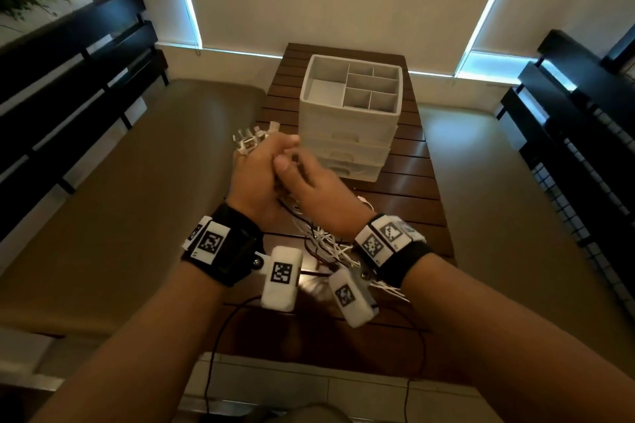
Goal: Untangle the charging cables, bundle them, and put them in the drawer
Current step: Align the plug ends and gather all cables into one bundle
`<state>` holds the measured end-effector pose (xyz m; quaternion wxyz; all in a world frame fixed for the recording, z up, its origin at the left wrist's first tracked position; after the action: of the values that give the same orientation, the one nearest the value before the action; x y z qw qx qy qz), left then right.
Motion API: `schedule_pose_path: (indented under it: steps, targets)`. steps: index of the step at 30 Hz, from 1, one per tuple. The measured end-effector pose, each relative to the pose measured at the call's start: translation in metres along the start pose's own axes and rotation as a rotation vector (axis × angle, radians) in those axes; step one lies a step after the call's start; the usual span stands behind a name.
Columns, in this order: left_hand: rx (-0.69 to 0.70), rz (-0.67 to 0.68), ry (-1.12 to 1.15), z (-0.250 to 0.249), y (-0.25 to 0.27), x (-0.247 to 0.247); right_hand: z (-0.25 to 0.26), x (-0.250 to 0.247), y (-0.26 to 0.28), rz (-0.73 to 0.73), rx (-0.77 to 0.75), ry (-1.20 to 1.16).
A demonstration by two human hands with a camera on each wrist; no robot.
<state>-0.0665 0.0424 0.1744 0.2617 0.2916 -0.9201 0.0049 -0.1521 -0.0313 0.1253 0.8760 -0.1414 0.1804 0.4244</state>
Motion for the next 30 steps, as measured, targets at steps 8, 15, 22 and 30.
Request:
schedule_pose_path:
  steps: [8, 15, 22, 30]
  targets:
    - [0.003, 0.188, 0.018, 0.002, -0.018, -0.026, -0.032, -0.005, 0.009, 0.171, -0.095, 0.248]
    - [0.096, 0.12, -0.009, -0.032, -0.035, -0.061, -0.093, -0.042, 0.012, 0.052, 0.079, 0.405]
    - [0.115, 0.17, -0.049, -0.025, -0.034, -0.054, -0.095, -0.065, 0.017, -0.152, 0.042, 0.373]
    - [0.144, 0.057, -0.003, -0.037, -0.04, -0.082, -0.128, -0.088, 0.033, -0.17, 0.3, 0.377]
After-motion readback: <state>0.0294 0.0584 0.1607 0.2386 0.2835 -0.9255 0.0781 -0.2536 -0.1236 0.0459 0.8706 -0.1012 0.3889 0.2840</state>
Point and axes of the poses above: each hand's wrist, its own y-axis away from the middle knuckle, its own x-axis out of the palm, z = x × y, the point moved 1 cm from there along -y, towards the middle knuckle, and after that the axes turned 2 degrees about -y, right-handed, at the moved point
